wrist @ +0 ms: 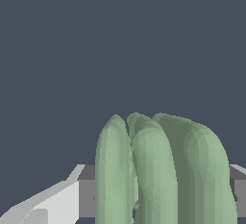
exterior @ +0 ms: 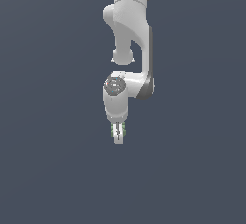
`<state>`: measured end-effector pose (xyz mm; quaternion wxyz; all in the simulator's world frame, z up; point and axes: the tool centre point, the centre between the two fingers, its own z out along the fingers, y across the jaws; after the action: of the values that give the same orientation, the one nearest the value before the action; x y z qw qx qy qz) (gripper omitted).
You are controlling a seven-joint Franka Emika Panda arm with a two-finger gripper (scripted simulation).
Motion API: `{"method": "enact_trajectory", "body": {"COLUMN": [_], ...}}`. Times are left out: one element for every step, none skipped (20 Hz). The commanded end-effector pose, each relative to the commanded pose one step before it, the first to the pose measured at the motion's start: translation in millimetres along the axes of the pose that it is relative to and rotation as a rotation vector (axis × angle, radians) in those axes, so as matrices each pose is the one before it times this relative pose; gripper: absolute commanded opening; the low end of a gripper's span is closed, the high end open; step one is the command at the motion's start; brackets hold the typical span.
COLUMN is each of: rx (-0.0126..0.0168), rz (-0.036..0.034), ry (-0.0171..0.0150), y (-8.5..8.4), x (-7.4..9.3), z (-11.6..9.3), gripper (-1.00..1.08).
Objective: Pick up the object and move it to a goal position.
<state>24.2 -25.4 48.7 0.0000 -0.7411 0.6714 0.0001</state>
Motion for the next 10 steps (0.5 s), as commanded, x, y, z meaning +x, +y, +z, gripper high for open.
{"method": "enact_trajectory", "body": {"rx": [-0.00015, 0.0, 0.0, 0.0, 0.0, 0.0, 0.0, 0.0008, 0.0, 0.0], "rz": [0.00009, 0.0, 0.0, 0.0, 0.0, 0.0, 0.0, -0.00027, 0.0, 0.0], "ry": [0.00003, 0.0, 0.0, 0.0, 0.0, 0.0, 0.0, -0.00008, 0.0, 0.0], "y": [-0.03, 0.0, 0.0, 0.0, 0.0, 0.0, 0.0, -0.23, 0.06, 0.18], "x": [0.06, 0.0, 0.0, 0.0, 0.0, 0.0, 0.0, -0.15, 0.08, 0.24], "z": [0.6, 0.0, 0.0, 0.0, 0.0, 0.0, 0.0, -0.58, -0.26, -0.79], "gripper": [-1.0, -1.0, -1.0, -1.0, -1.0, -1.0, -1.0, -1.0, -1.0, -1.0]}}
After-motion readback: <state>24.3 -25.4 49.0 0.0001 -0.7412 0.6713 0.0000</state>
